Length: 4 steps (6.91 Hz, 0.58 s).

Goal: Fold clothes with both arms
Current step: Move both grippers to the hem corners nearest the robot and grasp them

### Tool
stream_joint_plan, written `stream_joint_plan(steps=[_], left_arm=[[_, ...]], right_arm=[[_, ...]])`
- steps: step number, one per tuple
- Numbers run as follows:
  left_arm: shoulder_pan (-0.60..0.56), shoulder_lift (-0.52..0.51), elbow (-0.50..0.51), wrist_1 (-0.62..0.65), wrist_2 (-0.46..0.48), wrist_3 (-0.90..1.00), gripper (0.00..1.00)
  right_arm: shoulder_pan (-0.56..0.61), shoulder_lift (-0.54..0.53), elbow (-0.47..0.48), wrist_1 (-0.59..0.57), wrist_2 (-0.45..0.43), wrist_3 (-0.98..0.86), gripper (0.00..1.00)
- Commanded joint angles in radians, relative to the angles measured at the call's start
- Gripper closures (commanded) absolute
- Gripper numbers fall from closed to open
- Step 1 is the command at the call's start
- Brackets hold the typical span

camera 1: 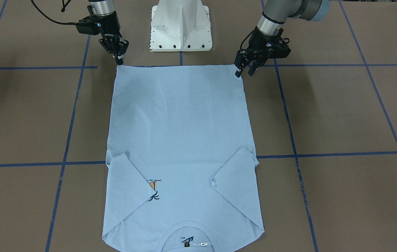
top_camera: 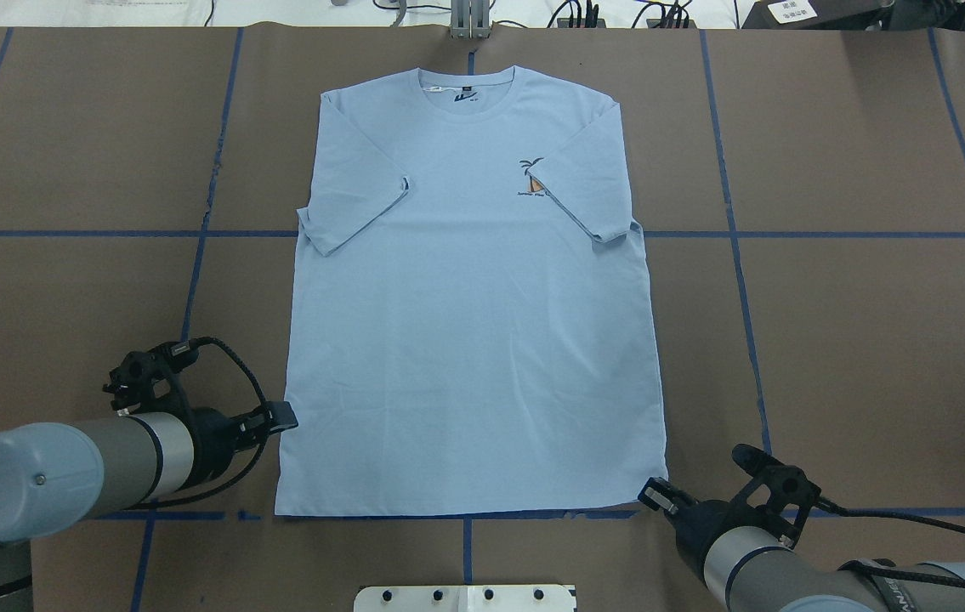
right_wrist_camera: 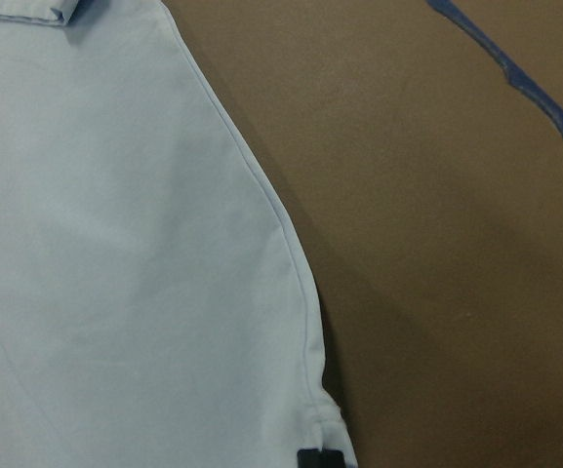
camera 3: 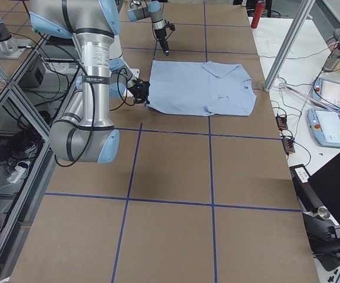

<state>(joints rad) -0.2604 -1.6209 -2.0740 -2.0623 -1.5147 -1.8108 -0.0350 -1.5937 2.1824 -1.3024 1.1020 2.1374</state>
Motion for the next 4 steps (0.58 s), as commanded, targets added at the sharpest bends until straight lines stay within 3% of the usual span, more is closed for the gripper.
stream_joint_plan(steps=[1, 4], left_arm=[[0.067, 0.003, 0.0, 0.04, 0.014, -0.061, 0.36], [0.125, -0.004, 0.012, 0.042, 0.013, -0.061, 0.41]], right_arm=[[-0.002, 0.0, -0.006, 0.0, 0.002, -0.001, 1.0], [-0.002, -0.002, -0.006, 0.0, 0.004, -0.001, 1.0]])
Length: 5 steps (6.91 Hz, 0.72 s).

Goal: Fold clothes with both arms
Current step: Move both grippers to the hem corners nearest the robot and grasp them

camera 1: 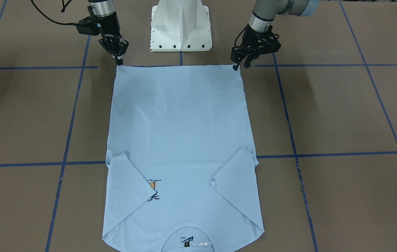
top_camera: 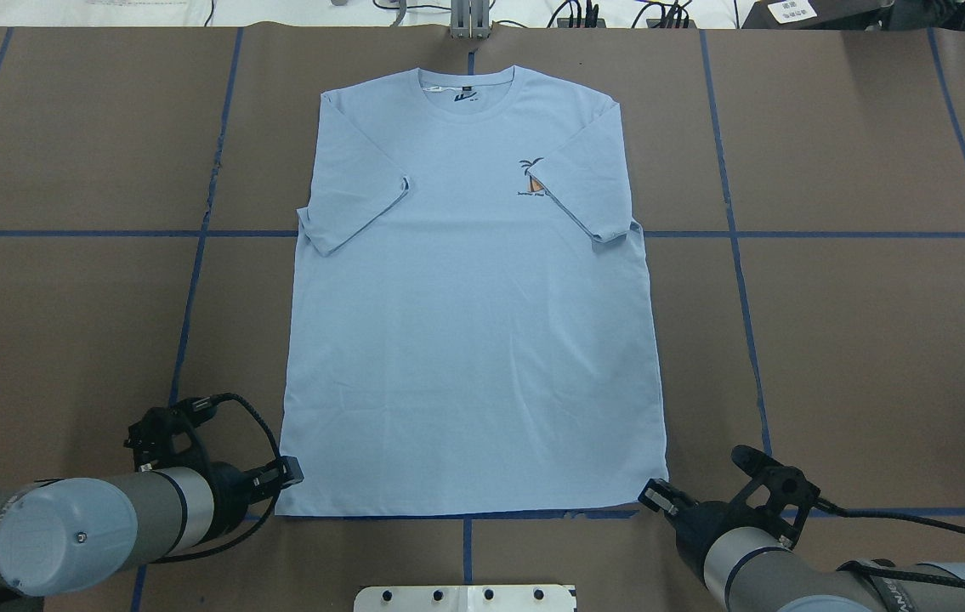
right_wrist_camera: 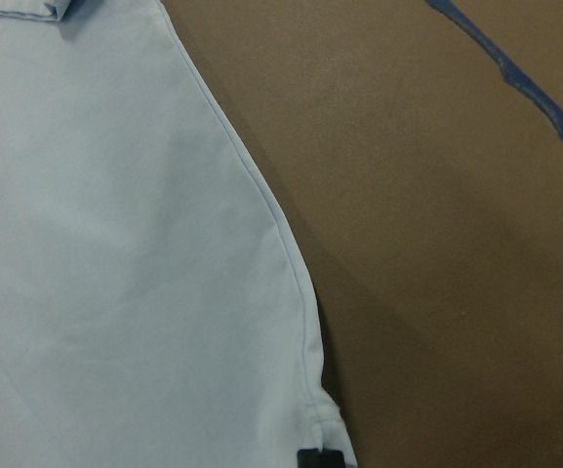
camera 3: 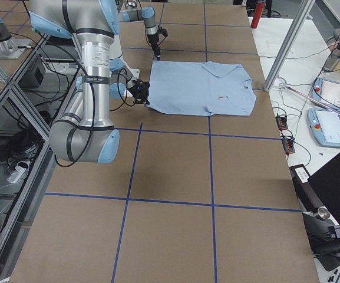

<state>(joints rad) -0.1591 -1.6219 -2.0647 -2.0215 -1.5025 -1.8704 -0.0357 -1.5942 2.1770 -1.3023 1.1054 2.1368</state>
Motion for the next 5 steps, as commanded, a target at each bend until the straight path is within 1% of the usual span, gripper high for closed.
stream_joint_plan(steps=[1, 4, 5], left_arm=[[0.026, 0.0, 0.012, 0.0, -0.001, -0.001, 0.43], [0.03, -0.004, 0.031, 0.0, -0.001, -0.001, 0.48], [0.032, -0.007, 0.038, 0.001, -0.002, -0.001, 0.53]], right_arm=[[0.0, -0.001, -0.002, 0.0, 0.001, 0.0, 1.0], [-0.001, -0.006, -0.003, 0.0, 0.001, 0.0, 1.0], [-0.001, -0.004, -0.005, 0.0, 0.001, 0.0, 1.0]])
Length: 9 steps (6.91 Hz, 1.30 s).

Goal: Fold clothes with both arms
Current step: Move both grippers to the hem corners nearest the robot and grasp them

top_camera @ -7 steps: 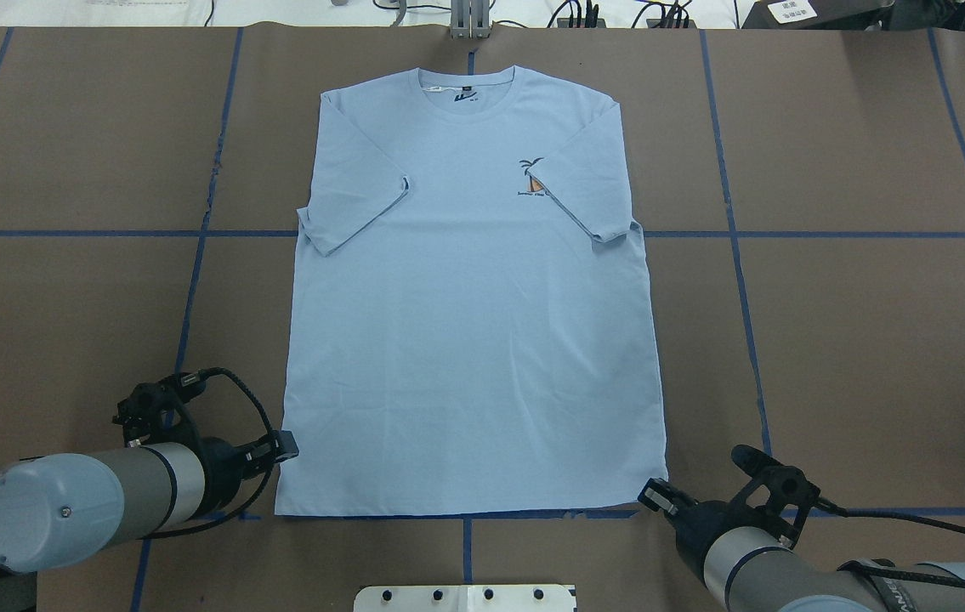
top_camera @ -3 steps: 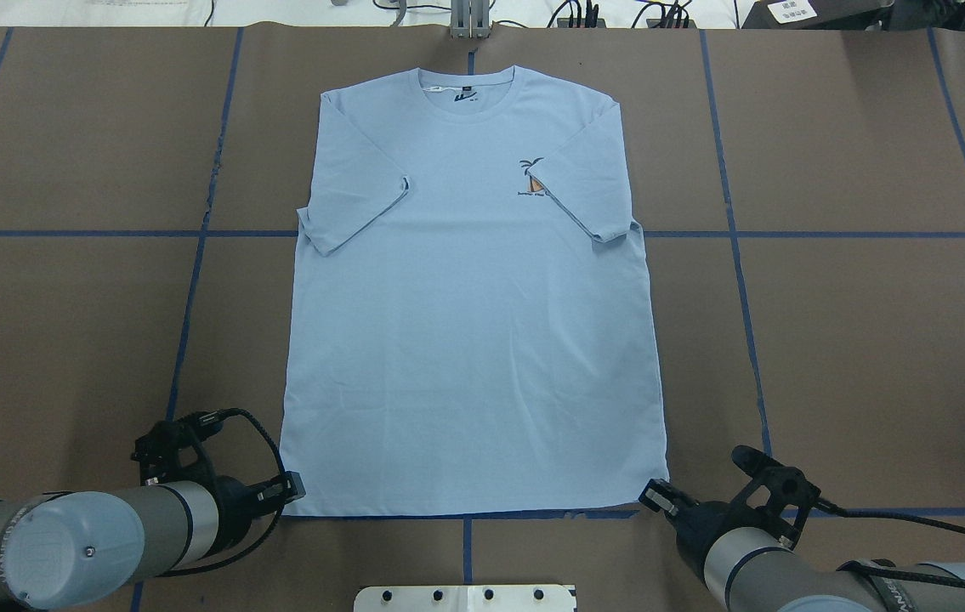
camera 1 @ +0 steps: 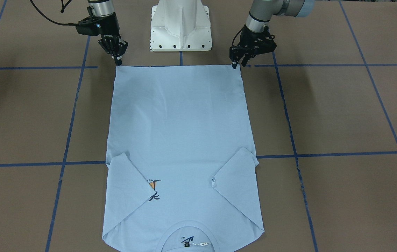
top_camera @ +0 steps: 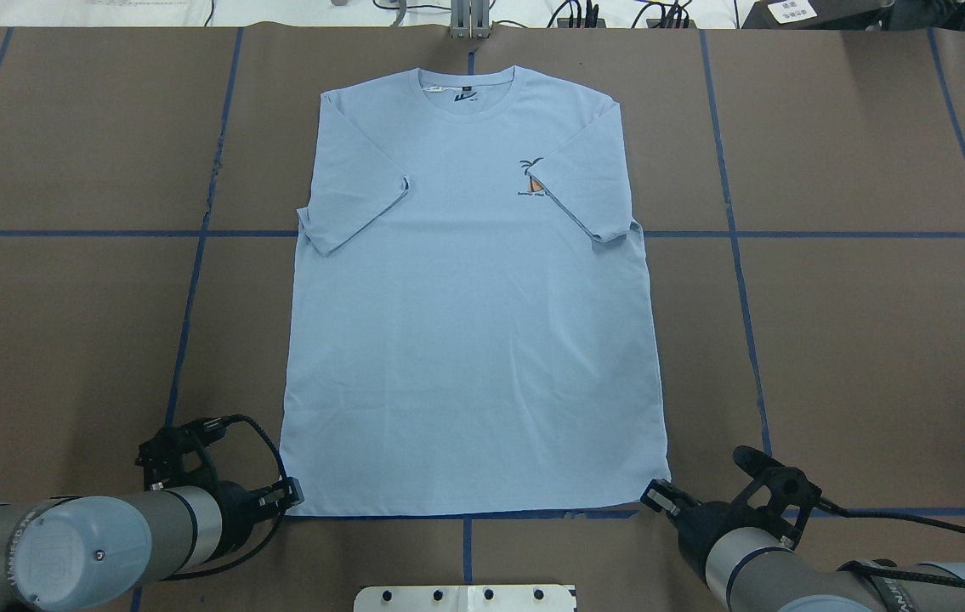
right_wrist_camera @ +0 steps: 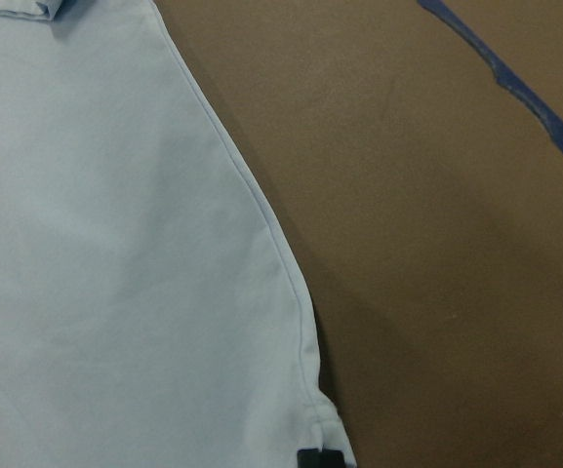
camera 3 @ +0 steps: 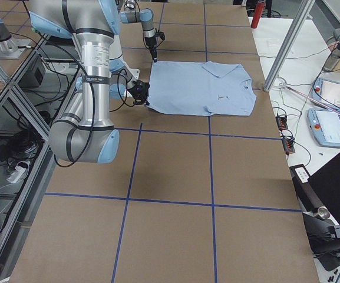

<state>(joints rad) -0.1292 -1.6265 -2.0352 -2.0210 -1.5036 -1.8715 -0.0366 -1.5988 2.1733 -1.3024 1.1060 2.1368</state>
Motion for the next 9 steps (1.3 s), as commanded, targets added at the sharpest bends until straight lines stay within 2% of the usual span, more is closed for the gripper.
stream_joint_plan(steps=[1, 2, 6, 7, 8, 9], left_arm=[[0.003, -0.003, 0.007, -0.001, -0.003, 0.0, 0.84], [0.013, -0.003, 0.01, -0.001, -0.006, 0.003, 1.0], [0.026, -0.021, -0.043, 0.005, -0.007, 0.0, 1.0], [0.036, -0.018, -0.095, 0.007, -0.007, -0.002, 1.0], [0.068, -0.006, -0.14, 0.01, -0.007, -0.032, 1.0], [0.109, 0.0, -0.189, 0.045, -0.004, -0.17, 1.0]], right_arm=[[0.0, -0.001, -0.001, 0.0, 0.0, -0.002, 1.0], [0.0, 0.0, -0.001, 0.0, 0.002, 0.0, 1.0], [-0.005, -0.007, 0.023, 0.0, 0.002, 0.0, 1.0], [-0.05, -0.038, 0.06, 0.0, 0.0, 0.008, 1.0], [-0.125, -0.126, 0.147, 0.0, -0.003, 0.014, 1.0], [-0.161, -0.171, 0.199, 0.0, -0.005, 0.014, 1.0]])
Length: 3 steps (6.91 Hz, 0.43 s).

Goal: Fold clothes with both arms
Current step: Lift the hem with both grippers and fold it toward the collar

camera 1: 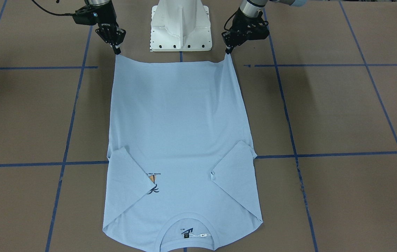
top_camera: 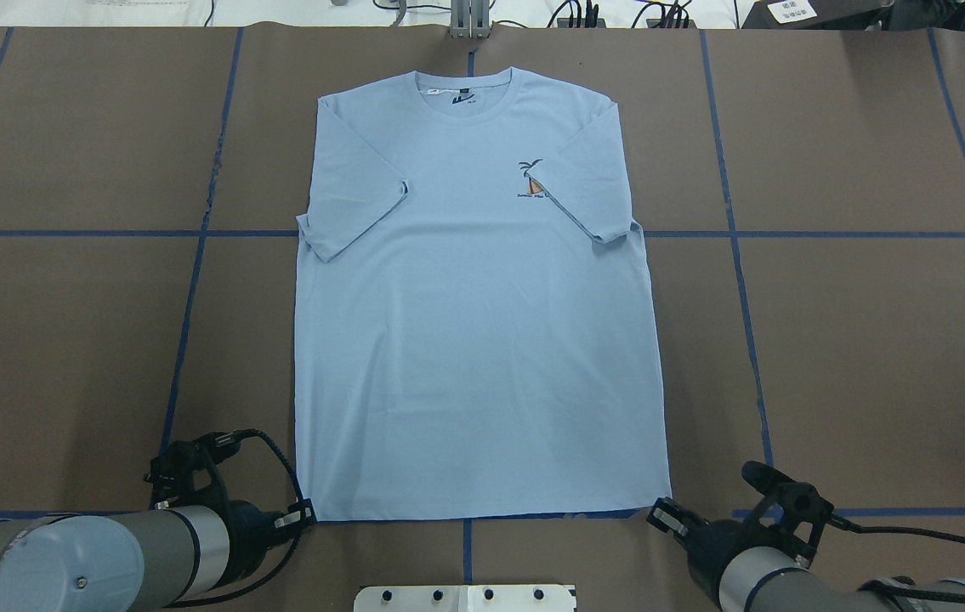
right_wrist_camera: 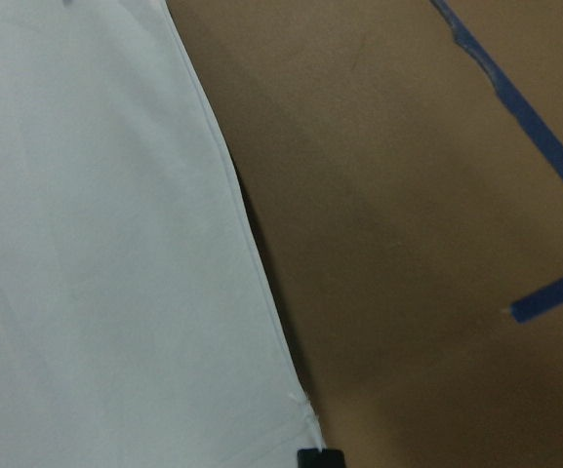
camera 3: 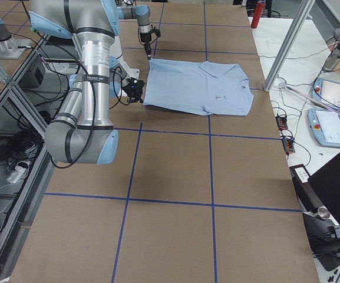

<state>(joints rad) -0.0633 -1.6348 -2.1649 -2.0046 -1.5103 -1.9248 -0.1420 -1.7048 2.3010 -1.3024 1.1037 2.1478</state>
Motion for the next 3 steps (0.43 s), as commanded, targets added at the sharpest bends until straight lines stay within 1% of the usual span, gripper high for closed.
stream_joint_plan(steps=[1, 2, 3], left_arm=[[0.043, 0.004, -0.111, 0.071, 0.002, -0.135, 1.0], [0.022, -0.009, -0.118, 0.113, 0.004, -0.12, 1.0], [-0.065, -0.051, -0.089, 0.118, 0.005, 0.0, 1.0]], right_arm=[[-0.038, -0.062, 0.107, 0.0, -0.018, 0.001, 1.0], [0.045, -0.055, 0.098, 0.0, -0.013, -0.018, 1.0], [0.146, 0.038, 0.05, 0.0, -0.001, -0.119, 1.0]])
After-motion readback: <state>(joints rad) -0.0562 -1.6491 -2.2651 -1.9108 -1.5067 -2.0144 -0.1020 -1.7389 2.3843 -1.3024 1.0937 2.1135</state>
